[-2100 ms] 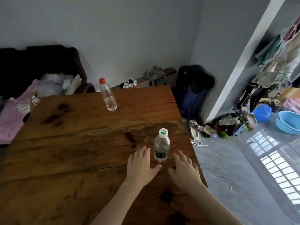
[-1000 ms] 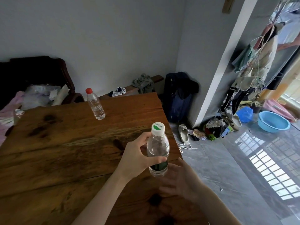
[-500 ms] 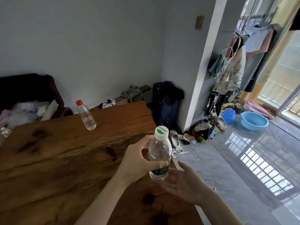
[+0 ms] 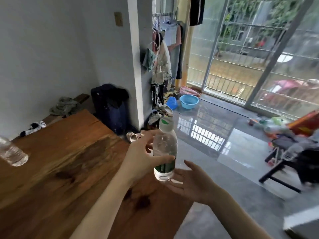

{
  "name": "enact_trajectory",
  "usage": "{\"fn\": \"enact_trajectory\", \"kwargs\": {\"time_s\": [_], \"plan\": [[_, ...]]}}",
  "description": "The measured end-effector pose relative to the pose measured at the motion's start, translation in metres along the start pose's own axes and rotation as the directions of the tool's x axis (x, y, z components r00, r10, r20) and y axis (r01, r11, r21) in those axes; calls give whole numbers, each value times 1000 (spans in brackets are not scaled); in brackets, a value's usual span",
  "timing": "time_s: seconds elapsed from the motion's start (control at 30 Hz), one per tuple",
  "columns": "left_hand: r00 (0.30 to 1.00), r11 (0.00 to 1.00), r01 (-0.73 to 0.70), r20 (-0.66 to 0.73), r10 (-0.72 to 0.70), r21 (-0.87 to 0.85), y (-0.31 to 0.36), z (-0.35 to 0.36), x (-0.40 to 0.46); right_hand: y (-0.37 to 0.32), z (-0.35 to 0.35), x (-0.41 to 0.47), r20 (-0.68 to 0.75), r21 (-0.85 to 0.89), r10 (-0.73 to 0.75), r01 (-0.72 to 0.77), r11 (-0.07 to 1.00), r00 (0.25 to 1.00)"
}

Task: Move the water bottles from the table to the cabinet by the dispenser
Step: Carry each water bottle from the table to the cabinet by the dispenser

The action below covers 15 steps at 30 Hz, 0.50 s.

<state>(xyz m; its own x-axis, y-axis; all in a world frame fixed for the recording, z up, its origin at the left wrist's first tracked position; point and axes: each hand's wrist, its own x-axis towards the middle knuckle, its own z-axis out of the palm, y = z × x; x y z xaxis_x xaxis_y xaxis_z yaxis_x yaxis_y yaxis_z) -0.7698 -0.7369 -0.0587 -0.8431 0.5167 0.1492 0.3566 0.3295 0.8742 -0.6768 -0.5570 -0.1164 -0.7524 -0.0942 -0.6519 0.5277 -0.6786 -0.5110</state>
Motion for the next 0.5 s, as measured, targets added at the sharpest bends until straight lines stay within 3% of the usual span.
{"fn": "enact_trajectory", "kwargs": {"time_s": [0.27,0.5], "plan": [[956,987,-147,246,159,-69,58,85,-28,47,-73,-102,-239,209,-156,208,956,958],[804,934,-299,476,357,-195,133,183,-79,104,-140,-219,-401,324,-279,420,848,873]]}}
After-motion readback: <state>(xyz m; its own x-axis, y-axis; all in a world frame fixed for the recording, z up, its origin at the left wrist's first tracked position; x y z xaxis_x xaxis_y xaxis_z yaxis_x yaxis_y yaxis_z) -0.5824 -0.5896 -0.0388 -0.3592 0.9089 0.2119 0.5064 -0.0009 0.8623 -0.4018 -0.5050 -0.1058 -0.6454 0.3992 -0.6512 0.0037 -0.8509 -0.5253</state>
